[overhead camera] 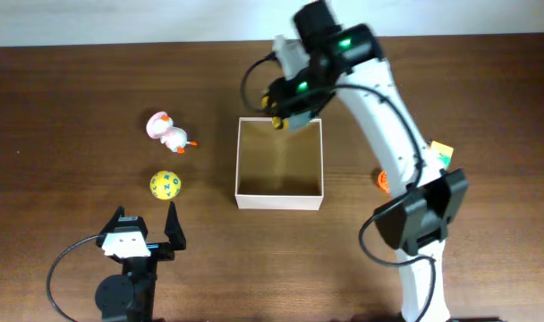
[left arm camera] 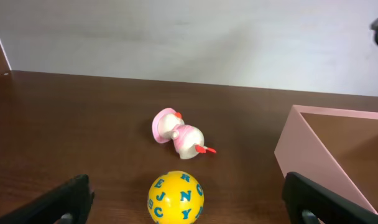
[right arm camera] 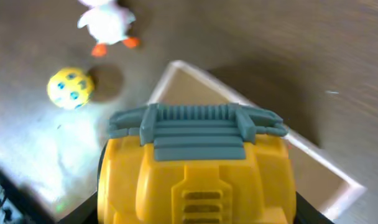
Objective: Pack container
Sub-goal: 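Carry the toy truck left over the white box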
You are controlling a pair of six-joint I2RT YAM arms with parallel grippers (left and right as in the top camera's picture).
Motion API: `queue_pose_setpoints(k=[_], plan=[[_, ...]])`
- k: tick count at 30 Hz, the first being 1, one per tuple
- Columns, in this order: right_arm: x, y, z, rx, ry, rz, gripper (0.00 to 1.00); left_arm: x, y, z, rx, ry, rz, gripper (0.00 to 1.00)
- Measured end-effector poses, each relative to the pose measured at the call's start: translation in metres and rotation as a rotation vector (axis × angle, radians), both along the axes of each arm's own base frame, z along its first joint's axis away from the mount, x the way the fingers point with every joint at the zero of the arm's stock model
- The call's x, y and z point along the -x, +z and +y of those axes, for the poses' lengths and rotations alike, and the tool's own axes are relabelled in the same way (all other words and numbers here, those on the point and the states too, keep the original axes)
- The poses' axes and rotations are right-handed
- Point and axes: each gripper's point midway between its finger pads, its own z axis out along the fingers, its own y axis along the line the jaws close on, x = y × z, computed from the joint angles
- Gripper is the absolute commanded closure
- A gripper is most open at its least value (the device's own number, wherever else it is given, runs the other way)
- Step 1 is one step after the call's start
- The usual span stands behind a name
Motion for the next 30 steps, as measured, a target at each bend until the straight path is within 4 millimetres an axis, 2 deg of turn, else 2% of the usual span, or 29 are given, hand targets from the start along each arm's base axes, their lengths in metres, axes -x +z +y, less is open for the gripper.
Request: queue_pose_setpoints(k=[3, 6, 9, 16, 22, 30], plan=[[0.018, -0.002, 0.024, 0.017, 0.062, 0.003, 0.57, 0.000, 0.000, 0.000, 0.000, 0.000, 0.000, 0.01], [0.026, -0.006, 0.033, 0.069, 0.065, -0.010, 0.57, 0.000, 0.000, 0.000, 0.000, 0.000, 0.000, 0.01], [0.030, -0.016, 0.034, 0.132, 0.042, -0.010, 0.57, 0.000, 0.000, 0.000, 0.000, 0.000, 0.000, 0.01], [0.033, -0.060, 0.034, 0.263, -0.066, 0.004, 0.57, 0.000, 0.000, 0.000, 0.000, 0.000, 0.000, 0.01], [0.027, -0.093, 0.041, 0.271, -0.185, 0.000, 0.58, 0.000, 0.000, 0.000, 0.000, 0.000, 0.000, 0.01], [0.023, -0.134, 0.037, 0.262, -0.355, 0.022, 0.58, 0.000, 0.000, 0.000, 0.000, 0.000, 0.000, 0.01]])
